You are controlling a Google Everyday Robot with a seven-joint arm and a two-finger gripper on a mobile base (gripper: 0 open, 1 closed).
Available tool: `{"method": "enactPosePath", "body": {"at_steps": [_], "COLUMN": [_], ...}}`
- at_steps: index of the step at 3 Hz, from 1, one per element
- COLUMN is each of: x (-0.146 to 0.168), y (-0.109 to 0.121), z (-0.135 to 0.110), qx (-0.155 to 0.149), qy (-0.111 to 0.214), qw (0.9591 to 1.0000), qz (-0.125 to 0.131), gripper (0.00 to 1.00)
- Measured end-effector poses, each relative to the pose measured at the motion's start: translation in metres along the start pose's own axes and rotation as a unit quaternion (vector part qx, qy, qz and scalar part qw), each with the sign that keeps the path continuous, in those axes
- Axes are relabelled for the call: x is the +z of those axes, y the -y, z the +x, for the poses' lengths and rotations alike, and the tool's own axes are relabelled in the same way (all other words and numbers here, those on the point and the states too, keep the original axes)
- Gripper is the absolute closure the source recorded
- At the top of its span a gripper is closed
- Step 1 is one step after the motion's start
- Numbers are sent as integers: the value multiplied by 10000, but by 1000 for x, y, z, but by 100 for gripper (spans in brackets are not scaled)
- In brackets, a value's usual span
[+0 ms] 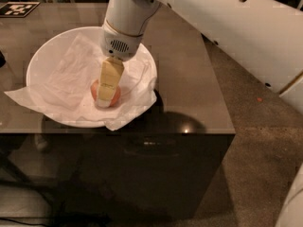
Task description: Pick apple from white bowl
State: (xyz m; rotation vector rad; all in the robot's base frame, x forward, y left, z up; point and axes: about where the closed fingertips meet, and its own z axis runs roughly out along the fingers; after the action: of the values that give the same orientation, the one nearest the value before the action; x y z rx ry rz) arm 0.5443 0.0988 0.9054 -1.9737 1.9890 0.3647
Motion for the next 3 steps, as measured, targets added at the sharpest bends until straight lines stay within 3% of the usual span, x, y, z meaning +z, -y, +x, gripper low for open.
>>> {"method": "enactPosePath", "body": {"at_steps": [3], "x": [42], "y": [-2], "z": [12], "qx": [198], "qy": [105], "qw": [9996], "qz": [-170], "gripper": [0]}}
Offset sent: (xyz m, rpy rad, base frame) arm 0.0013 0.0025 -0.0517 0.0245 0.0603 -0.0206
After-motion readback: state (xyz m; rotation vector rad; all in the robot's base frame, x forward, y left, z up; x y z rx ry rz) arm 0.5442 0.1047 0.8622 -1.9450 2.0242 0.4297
